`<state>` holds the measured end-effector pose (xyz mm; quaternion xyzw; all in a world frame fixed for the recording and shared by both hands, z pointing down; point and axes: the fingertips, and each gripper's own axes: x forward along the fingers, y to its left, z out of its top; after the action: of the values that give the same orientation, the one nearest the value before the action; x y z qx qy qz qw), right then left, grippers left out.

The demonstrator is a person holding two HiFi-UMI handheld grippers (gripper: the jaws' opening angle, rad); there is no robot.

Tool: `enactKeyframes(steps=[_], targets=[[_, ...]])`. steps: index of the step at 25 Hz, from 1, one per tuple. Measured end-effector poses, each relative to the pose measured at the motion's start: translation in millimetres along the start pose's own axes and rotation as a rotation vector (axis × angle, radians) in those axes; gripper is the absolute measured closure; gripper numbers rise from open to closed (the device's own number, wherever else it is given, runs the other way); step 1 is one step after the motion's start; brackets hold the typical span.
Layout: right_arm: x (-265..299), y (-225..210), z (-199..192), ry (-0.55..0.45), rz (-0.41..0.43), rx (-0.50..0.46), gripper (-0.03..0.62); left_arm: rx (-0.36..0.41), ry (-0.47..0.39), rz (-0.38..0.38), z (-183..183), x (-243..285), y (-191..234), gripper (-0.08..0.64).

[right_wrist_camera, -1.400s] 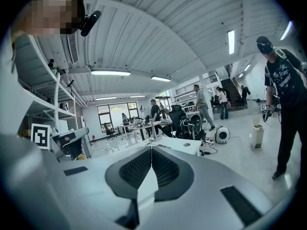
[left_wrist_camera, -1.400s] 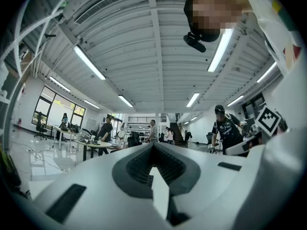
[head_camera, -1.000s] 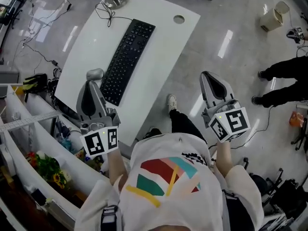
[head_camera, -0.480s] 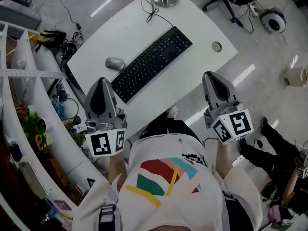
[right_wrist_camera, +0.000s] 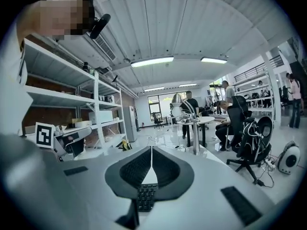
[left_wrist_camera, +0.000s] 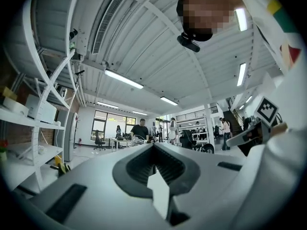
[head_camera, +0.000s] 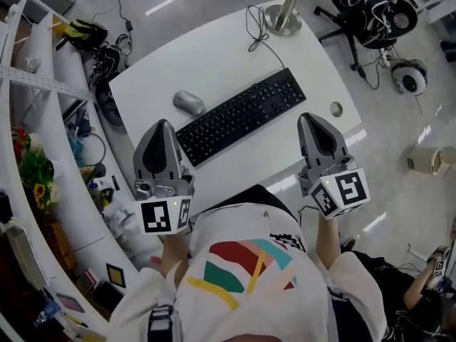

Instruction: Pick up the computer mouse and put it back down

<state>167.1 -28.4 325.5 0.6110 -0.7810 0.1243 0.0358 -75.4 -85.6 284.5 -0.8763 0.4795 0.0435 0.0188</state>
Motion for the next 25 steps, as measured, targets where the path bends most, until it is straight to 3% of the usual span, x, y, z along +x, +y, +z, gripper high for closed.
enactKeyframes(steps=[3,9,11,12,13,14,16,18,21,25], targets=[[25,13,0,0.042,0.044,-0.040,0.577,-0.008,0.012,0.026,-6,3,17,0.515],[71,41,-6,0.097,0.296,-0.019,0.576,-0.008,0.051,0.121,-7,-1,27,0.515],[91,52,0,0.064,0.384,0.000,0.575,0.002,0.072,0.185,-11,-7,33,0.515],[101,59,4,0.030,0.417,0.005,0.558,0.011,0.086,0.216,-14,-12,38,0.515],[111,66,8,0.002,0.445,0.007,0.440,0.019,0.100,0.245,-17,-16,42,0.514],[121,73,11,-0.010,0.472,0.007,0.378,0.022,0.109,0.269,-20,-20,46,0.514],[145,88,8,0.010,0.528,0.016,0.317,0.014,0.113,0.306,-24,-25,53,0.514],[172,103,-11,0.099,0.577,0.014,0.293,0.004,0.118,0.334,-29,-29,61,0.513],[210,128,-63,0.318,0.632,-0.022,0.293,-0.001,0.152,0.352,-46,-31,69,0.513],[240,153,-129,0.525,0.652,-0.220,0.293,-0.028,0.188,0.360,-72,-39,77,0.513]])
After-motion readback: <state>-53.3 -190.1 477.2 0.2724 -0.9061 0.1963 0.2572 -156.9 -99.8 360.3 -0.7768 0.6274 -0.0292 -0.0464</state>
